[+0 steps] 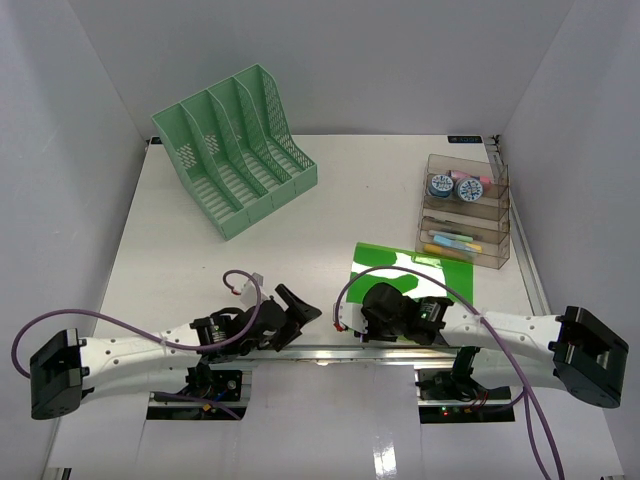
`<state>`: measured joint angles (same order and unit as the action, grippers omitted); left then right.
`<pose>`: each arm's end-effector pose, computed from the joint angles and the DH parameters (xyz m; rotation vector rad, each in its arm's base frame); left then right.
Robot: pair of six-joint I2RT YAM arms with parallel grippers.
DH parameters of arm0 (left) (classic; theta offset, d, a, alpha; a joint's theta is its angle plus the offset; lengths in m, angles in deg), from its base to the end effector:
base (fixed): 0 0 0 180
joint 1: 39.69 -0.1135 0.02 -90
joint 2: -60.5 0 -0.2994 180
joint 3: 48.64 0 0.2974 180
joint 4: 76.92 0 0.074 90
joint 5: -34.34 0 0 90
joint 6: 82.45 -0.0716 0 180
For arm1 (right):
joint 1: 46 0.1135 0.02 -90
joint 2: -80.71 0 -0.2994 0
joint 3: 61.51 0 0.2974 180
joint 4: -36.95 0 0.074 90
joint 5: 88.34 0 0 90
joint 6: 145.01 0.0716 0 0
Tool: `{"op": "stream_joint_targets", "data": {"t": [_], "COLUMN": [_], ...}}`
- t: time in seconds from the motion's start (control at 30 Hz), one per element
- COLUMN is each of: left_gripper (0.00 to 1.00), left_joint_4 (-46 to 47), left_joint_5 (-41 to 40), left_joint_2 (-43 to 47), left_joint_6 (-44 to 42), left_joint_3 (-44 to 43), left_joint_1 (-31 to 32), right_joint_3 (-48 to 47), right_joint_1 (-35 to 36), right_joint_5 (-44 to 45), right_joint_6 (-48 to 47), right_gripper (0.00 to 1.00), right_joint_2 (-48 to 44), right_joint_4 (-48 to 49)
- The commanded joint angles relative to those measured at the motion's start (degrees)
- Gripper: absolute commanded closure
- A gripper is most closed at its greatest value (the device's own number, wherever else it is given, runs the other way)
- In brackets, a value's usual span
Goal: Organize the desk
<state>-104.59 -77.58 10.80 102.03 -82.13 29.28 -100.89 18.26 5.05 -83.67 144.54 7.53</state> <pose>0.1014 -0.1894 0.1615 -0.7491 2.3806 -0.9785 0.1100 0.2184 0.1416 -1.8084 1.7521 0.1801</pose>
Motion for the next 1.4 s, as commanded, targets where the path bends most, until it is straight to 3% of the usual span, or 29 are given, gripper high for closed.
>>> {"op": "stream_joint_targets", "data": {"t": [0.0,0.3,0.57,0.63,0.77,0.87,0.97,1.13,1.37], "left_gripper": [0.08,0.09,0.09,0.09,0.09,0.11,0.13,0.15,0.16], "left_joint_4": [6.54,14.67,20.55,21.44,23.38,23.67,22.68,13.43,-0.87], "left_joint_5": [0.56,-0.06,3.29,4.34,4.61,4.29,4.23,1.84,-2.56], "left_joint_2": [-1.21,-6.41,-18.87,-20.93,-23.58,-25.1,-26.1,-20.67,-3.03], "left_joint_6": [2.94,7.45,10.92,12.12,12.66,12.35,11.32,10.81,10.49], "left_joint_3": [2.06,2.87,-0.14,-0.91,-1.79,-3.12,-4.84,-4.69,0.0], "left_joint_1": [0.29,0.29,0.29,0.29,0.29,0.29,0.29,0.38,0.46], "right_joint_3": [-2.31,-7.55,-8.38,-8.36,-7.68,-6.71,-5.61,-2.25,-0.31], "right_joint_1": [0.87,0.85,0.86,0.81,0.79,0.87,0.87,0.84,1.82], "right_joint_5": [-6.41,-14.67,-15.7,-15.55,-14.13,-13.86,-13.5,-10.47,-2.54], "right_joint_6": [0.1,0.61,0.64,0.18,-1.37,-4.13,-7.75,-9.55,-5.74], "right_gripper": [0.77,0.84,0.84,0.78,0.46,0.29,0.19,0.17,0.22], "right_joint_2": [0.98,1.38,1.29,0.3,-2.64,-4.2,-4.35,-2.84,1.37], "right_joint_4": [-2.0,-3.49,-3.48,-4.02,-4.79,-6.26,-7.09,-5.0,0.63]}}
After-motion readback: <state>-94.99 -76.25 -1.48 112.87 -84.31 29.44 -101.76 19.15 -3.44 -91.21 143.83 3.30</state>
